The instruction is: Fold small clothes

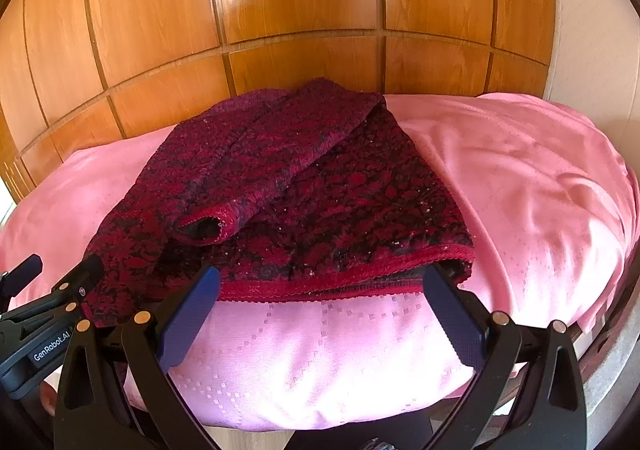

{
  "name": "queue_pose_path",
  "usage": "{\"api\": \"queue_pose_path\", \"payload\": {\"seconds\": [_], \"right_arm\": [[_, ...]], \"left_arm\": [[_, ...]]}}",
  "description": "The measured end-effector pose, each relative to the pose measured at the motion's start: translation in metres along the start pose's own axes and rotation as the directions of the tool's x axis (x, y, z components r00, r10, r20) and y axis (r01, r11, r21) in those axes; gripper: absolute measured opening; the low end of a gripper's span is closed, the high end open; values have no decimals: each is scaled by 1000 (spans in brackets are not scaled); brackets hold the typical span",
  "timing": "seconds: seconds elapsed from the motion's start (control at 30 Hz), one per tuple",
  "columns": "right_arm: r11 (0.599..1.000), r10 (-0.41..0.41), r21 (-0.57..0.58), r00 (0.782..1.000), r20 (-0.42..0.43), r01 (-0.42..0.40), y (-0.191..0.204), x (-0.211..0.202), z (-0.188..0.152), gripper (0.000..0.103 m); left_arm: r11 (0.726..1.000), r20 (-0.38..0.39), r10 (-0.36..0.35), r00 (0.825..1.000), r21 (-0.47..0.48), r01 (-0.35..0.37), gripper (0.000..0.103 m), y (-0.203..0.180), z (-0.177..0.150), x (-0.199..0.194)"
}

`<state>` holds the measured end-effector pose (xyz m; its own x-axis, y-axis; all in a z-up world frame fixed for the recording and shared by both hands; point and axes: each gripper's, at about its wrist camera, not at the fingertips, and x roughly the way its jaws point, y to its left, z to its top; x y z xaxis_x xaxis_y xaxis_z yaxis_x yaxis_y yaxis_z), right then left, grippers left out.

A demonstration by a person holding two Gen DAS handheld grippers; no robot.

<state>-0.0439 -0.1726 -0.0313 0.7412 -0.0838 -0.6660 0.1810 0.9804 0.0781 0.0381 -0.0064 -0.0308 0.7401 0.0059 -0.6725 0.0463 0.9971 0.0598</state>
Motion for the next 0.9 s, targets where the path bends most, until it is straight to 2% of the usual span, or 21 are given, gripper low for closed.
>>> {"api": "queue_pose_path", "payload": {"seconds": [0.17, 0.27, 0.57, 0.77, 0.9], "right_arm": [[1000, -2, 7, 1000, 9, 2, -2, 3, 4, 101], [999, -29, -17, 1000, -11, 29, -4, 9, 12, 101], [994, -82, -71, 996, 27, 84, 1, 3, 27, 101], [985, -97, -137, 995, 35, 101, 11, 8, 26, 101], [983, -102, -153, 994, 27, 105, 15, 11, 25, 101]], "left_arm": [[996, -30, -57, 998, 64, 58, 99, -5, 3, 8], [990, -14, -58, 998, 130, 59, 99, -8, 2, 7], [990, -26, -99, 995, 98, 101, 99, 4, -6, 5], [974, -24, -160, 987, 161, 162, 99, -1, -15, -5], [962, -19, -172, 985, 214, 172, 99, -11, -18, -6]]}}
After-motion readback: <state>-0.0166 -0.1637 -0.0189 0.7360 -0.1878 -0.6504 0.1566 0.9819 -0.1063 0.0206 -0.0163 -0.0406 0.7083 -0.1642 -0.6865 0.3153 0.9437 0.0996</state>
